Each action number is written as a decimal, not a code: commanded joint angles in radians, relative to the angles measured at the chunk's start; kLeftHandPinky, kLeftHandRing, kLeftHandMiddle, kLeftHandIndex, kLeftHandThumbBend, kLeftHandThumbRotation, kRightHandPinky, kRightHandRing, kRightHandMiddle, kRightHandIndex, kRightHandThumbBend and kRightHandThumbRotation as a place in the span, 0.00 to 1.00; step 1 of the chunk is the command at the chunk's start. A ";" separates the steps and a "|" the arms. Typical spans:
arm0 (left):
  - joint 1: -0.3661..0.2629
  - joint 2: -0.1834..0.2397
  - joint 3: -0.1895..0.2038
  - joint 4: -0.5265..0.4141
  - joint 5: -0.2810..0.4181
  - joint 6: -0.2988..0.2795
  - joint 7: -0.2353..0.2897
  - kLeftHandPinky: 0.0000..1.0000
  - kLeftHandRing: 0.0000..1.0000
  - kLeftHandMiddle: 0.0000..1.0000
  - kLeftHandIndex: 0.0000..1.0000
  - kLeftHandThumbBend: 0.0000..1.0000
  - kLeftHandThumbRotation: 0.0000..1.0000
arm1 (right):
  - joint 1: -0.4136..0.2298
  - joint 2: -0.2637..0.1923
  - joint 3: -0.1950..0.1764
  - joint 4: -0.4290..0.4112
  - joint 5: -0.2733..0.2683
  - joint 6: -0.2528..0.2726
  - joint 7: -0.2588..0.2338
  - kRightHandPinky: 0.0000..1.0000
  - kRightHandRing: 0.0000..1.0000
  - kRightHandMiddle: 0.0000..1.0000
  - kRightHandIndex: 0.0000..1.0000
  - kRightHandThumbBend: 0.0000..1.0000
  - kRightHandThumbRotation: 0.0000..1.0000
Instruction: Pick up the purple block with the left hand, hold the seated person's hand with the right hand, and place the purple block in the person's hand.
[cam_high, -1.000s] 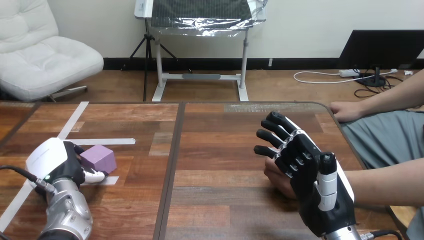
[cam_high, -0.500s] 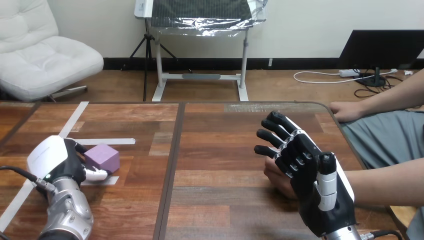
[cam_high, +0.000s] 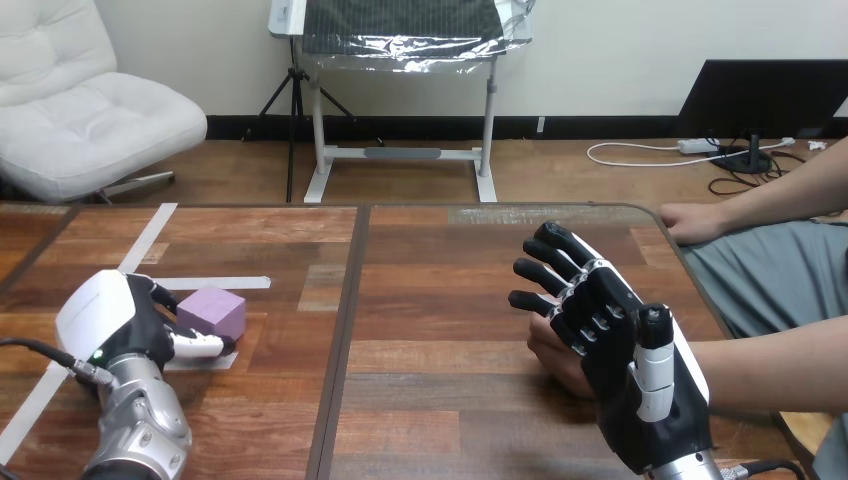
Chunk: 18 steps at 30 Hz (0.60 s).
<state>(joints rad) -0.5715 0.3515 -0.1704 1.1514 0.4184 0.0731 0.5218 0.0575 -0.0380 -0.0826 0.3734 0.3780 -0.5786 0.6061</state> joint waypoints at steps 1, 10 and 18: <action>-0.054 0.002 0.017 -0.011 -0.012 -0.028 0.024 0.09 0.15 0.25 0.46 0.71 0.00 | -0.037 0.002 -0.007 -0.028 0.012 -0.021 0.008 0.78 0.87 0.88 0.87 0.95 0.90; -0.045 -0.003 0.022 -0.011 -0.031 -0.034 0.032 0.10 0.16 0.26 0.47 0.72 0.00 | -0.040 0.003 -0.008 -0.021 0.010 -0.021 0.008 0.77 0.87 0.88 0.87 0.95 0.89; -0.036 -0.006 0.025 -0.019 -0.041 -0.037 0.034 0.09 0.15 0.25 0.46 0.72 0.00 | -0.044 0.001 -0.008 -0.014 0.010 -0.020 0.013 0.78 0.87 0.88 0.87 0.94 0.90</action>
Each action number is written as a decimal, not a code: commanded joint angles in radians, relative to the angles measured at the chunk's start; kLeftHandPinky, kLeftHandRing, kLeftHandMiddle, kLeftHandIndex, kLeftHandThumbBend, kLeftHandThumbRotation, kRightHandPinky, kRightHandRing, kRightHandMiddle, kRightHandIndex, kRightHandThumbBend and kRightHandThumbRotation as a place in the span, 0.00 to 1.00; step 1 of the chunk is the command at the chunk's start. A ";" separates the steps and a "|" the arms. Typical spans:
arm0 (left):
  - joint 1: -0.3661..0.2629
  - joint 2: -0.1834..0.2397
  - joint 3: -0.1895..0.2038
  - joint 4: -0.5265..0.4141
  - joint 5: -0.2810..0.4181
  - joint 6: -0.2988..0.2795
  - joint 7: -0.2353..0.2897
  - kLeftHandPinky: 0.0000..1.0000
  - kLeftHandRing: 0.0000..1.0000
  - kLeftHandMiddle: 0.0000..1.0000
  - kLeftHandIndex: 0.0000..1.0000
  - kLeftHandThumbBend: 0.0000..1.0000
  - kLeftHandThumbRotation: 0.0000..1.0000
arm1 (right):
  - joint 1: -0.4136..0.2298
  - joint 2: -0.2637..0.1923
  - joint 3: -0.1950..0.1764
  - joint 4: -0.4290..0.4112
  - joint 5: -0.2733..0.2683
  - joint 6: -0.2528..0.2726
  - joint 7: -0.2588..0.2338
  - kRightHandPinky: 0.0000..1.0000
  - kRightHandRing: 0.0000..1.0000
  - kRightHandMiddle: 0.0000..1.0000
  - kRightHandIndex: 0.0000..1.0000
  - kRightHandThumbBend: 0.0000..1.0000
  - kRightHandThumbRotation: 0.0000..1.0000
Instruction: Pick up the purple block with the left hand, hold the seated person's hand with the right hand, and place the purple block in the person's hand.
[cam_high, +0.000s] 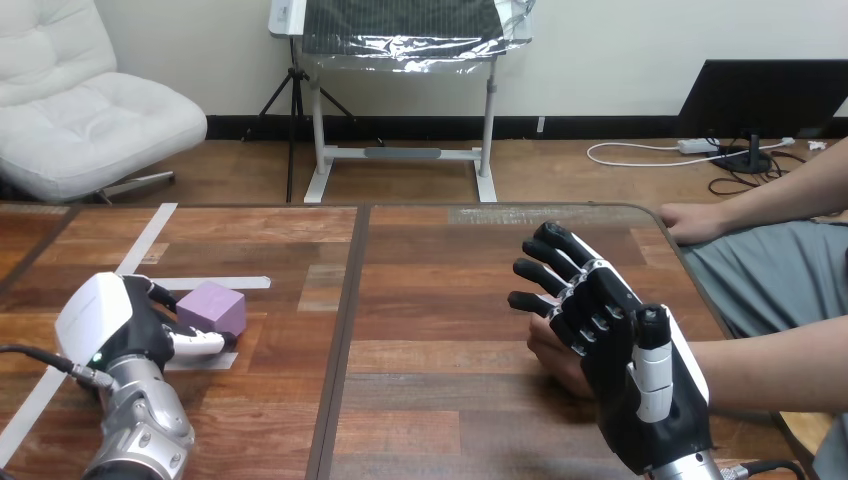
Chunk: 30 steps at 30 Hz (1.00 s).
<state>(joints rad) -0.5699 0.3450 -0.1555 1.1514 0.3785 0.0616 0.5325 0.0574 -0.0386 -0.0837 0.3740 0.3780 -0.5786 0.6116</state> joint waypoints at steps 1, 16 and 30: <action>-0.037 0.000 0.010 -0.021 -0.002 -0.025 0.023 0.09 0.15 0.25 0.46 0.72 0.00 | -0.045 0.002 -0.007 -0.014 0.010 -0.020 0.007 0.78 0.87 0.88 0.87 0.94 0.90; -0.024 -0.002 0.014 -0.044 -0.010 -0.036 0.029 0.11 0.16 0.26 0.47 0.72 0.00 | -0.052 0.003 -0.009 -0.005 0.004 -0.022 0.005 0.78 0.87 0.88 0.87 0.95 0.90; -0.010 -0.005 0.027 -0.073 -0.019 -0.065 0.038 0.11 0.17 0.27 0.48 0.71 0.00 | -0.058 -0.002 -0.007 0.003 -0.011 -0.027 -0.002 0.79 0.87 0.88 0.87 0.95 0.90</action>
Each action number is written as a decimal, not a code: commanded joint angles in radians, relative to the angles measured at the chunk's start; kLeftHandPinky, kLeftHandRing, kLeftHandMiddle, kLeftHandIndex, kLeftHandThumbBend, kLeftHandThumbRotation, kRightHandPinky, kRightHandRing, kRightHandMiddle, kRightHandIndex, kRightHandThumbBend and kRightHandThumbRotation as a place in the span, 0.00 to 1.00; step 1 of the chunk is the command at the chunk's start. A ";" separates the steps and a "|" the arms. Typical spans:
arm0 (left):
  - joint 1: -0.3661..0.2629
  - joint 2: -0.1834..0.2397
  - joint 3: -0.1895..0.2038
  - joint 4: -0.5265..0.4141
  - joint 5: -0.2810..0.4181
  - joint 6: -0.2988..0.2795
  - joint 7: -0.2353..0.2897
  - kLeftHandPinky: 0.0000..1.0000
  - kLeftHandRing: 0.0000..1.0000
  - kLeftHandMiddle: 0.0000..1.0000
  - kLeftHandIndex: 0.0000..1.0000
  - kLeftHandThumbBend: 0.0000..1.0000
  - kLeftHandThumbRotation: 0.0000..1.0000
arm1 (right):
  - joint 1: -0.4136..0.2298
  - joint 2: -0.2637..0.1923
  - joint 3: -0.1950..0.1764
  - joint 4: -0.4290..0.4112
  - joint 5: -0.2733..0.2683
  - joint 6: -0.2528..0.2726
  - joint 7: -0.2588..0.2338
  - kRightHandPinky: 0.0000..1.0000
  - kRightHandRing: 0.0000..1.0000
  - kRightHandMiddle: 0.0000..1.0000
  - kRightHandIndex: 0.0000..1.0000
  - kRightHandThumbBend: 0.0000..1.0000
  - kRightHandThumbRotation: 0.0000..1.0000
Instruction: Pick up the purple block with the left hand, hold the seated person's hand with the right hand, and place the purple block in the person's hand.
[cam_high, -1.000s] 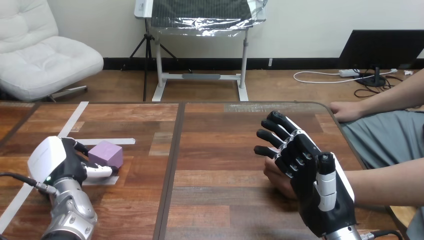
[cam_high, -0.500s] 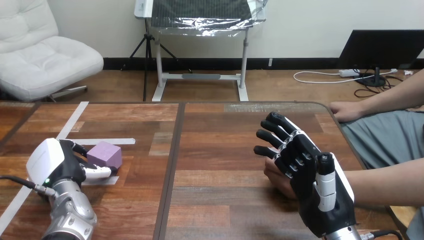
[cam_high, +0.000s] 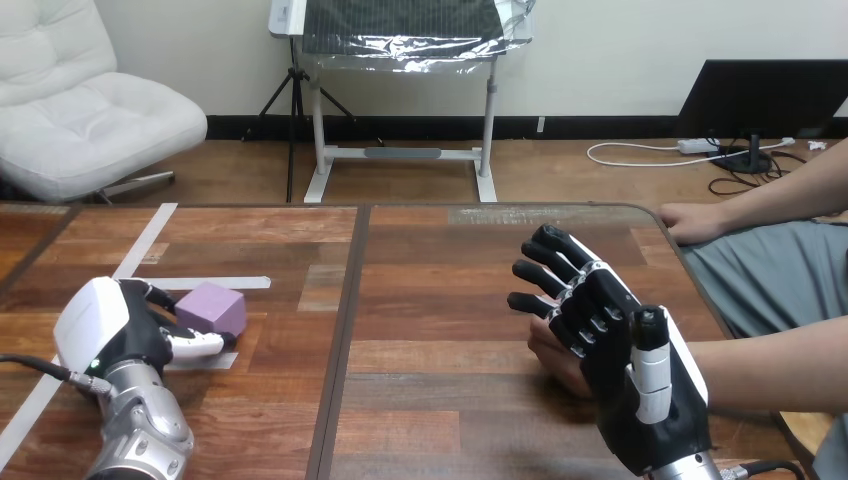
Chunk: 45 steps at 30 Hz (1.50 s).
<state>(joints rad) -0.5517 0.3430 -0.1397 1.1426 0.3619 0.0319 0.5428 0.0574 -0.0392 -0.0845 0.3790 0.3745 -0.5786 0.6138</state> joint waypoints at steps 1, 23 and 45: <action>-0.027 -0.004 0.012 -0.066 -0.003 -0.037 0.029 0.11 0.17 0.27 0.48 0.71 0.00 | -0.059 -0.002 -0.007 0.000 -0.011 -0.029 -0.005 0.79 0.87 0.88 0.87 0.95 0.90; 0.103 -0.037 0.047 -0.381 -0.009 -0.047 0.058 0.08 0.14 0.23 0.47 0.70 0.00 | -0.146 -0.082 -0.040 0.099 -0.128 -0.139 -0.076 0.80 0.87 0.89 0.88 0.95 0.89; 0.268 -0.091 0.055 -0.777 0.026 0.017 0.036 0.13 0.21 0.32 0.46 0.70 0.00 | -0.245 -0.152 -0.071 0.173 -0.132 -0.146 -0.113 0.81 0.87 0.88 0.87 0.99 0.87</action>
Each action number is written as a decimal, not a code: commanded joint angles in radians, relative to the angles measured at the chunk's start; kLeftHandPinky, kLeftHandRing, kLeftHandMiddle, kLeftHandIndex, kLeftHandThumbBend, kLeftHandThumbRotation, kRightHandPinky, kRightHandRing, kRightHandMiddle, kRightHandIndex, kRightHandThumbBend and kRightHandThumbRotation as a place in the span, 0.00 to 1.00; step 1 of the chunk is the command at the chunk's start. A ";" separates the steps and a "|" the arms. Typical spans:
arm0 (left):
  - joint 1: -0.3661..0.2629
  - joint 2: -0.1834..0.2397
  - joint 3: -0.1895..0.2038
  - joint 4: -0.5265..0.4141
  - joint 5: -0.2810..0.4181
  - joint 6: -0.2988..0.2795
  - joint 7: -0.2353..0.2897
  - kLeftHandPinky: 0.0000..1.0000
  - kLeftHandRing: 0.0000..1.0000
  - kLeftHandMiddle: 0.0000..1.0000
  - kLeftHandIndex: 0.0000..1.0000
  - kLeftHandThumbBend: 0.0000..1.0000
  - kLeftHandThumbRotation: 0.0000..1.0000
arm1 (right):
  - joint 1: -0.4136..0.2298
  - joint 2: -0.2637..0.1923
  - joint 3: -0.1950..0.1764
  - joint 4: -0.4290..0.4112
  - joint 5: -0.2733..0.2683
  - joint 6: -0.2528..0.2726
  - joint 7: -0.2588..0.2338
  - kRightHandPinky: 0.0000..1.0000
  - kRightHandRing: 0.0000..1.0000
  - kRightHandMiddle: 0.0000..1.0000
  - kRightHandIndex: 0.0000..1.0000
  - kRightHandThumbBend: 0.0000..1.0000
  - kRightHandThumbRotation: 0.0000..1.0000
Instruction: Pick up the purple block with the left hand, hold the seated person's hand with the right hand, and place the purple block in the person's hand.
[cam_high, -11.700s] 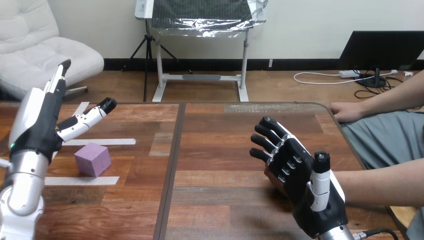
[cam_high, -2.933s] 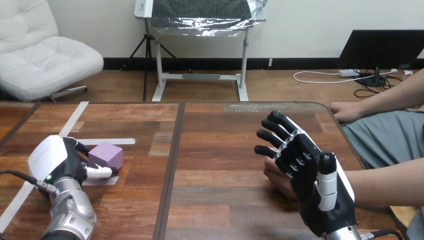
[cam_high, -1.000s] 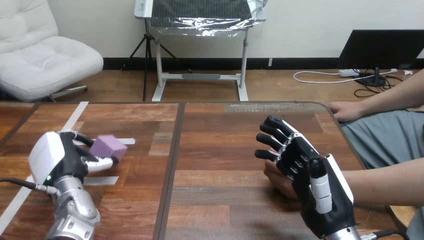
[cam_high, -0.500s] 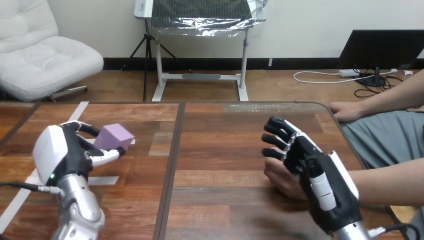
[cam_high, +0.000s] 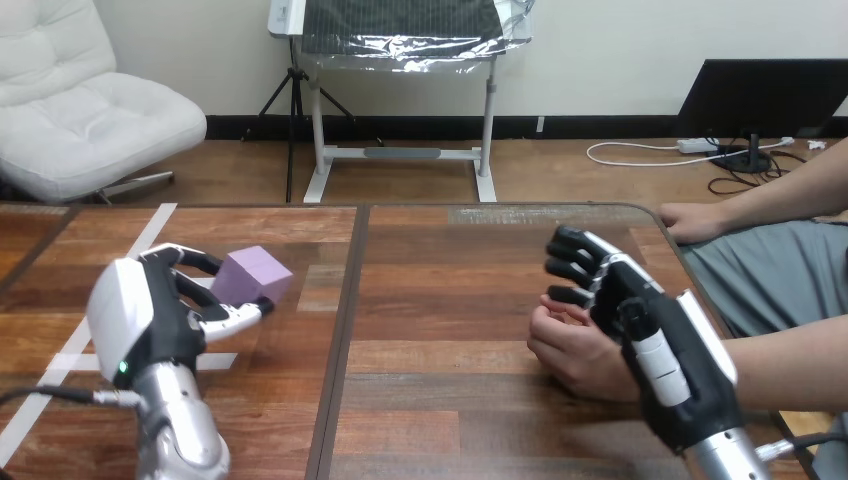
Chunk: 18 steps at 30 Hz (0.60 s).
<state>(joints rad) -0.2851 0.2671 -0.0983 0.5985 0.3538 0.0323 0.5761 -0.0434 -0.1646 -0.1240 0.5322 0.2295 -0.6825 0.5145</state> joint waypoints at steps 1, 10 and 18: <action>0.005 -0.016 0.014 -0.243 0.035 0.021 0.000 0.14 0.21 0.32 0.46 0.70 0.00 | -0.147 -0.028 -0.032 0.022 0.013 -0.043 -0.014 0.81 0.87 0.88 0.87 0.99 0.87; 0.039 -0.028 0.019 -0.329 0.045 0.050 -0.019 0.18 0.26 0.37 0.47 0.70 0.00 | -0.163 -0.039 -0.034 0.027 0.006 -0.044 -0.018 0.80 0.86 0.88 0.87 1.00 0.87; 0.059 -0.035 0.027 -0.376 0.043 0.054 -0.031 0.20 0.28 0.39 0.46 0.70 0.00 | -0.169 -0.041 -0.029 0.024 0.007 -0.038 -0.024 0.79 0.86 0.87 0.87 0.99 0.86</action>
<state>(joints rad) -0.1777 0.2274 -0.0973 0.3798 0.3651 0.0878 0.5497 -0.0767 -0.1974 -0.1364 0.5617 0.2295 -0.6830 0.5046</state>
